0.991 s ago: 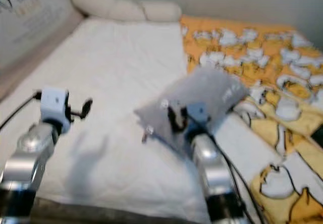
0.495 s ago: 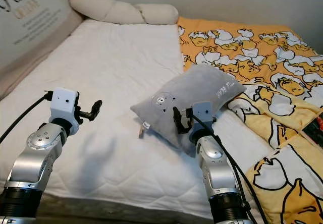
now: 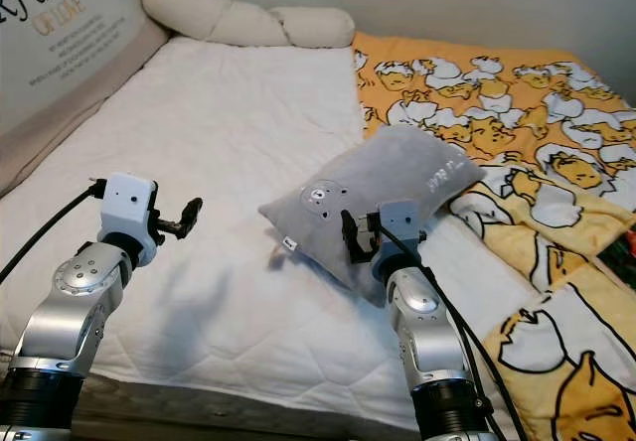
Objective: Clean up the room
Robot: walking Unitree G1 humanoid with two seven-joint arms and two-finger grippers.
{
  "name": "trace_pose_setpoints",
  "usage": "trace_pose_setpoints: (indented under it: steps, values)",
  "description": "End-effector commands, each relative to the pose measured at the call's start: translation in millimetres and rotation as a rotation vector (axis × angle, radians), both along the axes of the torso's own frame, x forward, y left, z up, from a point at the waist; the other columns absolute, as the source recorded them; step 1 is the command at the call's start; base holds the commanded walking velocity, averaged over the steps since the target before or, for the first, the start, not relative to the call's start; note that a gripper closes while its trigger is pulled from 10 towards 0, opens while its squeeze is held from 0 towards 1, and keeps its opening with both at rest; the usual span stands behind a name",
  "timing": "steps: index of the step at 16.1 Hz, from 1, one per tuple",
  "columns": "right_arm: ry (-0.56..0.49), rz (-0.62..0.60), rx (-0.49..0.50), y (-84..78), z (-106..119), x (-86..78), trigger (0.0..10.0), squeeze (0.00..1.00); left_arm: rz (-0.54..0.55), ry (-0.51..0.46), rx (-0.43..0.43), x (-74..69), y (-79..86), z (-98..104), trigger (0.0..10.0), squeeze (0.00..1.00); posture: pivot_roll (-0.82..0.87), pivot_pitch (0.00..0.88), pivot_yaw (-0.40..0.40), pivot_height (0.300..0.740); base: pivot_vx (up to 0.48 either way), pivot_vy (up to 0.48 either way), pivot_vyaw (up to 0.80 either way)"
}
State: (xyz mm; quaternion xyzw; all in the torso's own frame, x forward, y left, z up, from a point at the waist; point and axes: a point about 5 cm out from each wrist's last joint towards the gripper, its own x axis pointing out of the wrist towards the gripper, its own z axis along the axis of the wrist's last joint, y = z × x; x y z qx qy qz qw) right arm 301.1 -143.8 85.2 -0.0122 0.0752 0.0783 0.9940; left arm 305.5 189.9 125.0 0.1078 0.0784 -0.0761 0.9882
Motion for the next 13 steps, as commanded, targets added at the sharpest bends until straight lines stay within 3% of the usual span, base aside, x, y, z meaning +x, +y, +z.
trace_pose_setpoints:
  steps: [1,2,3,5,6,8,10,11,12,13]
  values:
    - [0.012,-0.014,0.017,-3.1,0,1.2,10.0,0.00,-0.018,0.000,0.018,0.7,-2.2,1,10.0,0.00,0.01,0.000,-0.018,0.740,0.000,0.000,0.00]
    - [0.011,-0.008,0.038,-3.1,1,0.6,10.0,0.03,-0.020,0.000,0.019,0.6,-2.5,1,10.0,0.00,0.01,0.000,-0.018,0.740,0.000,0.000,0.00]
    - [-0.001,-0.019,0.088,-7.6,4,-0.2,10.0,1.00,-0.042,-0.003,0.026,-0.5,-4.4,2,10.0,0.00,0.01,0.000,-0.025,0.740,0.000,0.000,0.00]
    - [-0.025,-0.047,0.106,-15.3,10,0.0,10.0,1.00,-0.075,-0.006,0.038,-3.1,-5.9,3,10.0,0.00,0.01,0.000,-0.026,0.740,0.000,0.000,0.00]
    - [-0.073,-0.096,0.081,-29.0,17,-0.5,10.0,1.00,-0.103,-0.005,0.057,-9.1,-4.3,3,10.0,0.00,0.02,0.000,-0.029,0.740,0.000,0.000,0.00]
    - [-0.090,-0.152,0.163,-48.8,20,-6.7,10.0,1.00,-0.102,-0.004,0.060,-18.8,1.1,2,10.0,0.00,0.03,0.000,-0.032,0.740,0.000,0.000,0.00]
    - [-0.049,-0.295,0.225,-69.3,8,-12.9,10.0,1.00,-0.118,0.015,0.060,-23.2,-1.3,-4,10.0,0.00,0.04,0.000,-0.037,0.740,0.000,0.000,0.00]
    - [0.013,-0.447,0.305,-85.0,-8,-13.7,10.0,1.00,-0.151,0.023,0.076,-20.7,-7.1,-7,10.0,0.00,0.04,0.000,-0.028,0.740,0.000,0.000,0.00]
    - [0.045,-0.474,0.329,-87.8,-15,-12.6,10.0,1.00,-0.171,0.026,0.077,-19.0,-10.1,-6,10.0,0.00,0.04,0.000,-0.024,0.740,0.000,0.000,0.00]
    - [0.101,-0.456,0.425,-84.5,-28,-4.6,10.0,1.00,-0.241,0.042,0.083,-15.8,-17.9,-6,10.0,0.00,0.03,0.000,-0.010,0.740,0.000,0.000,0.00]
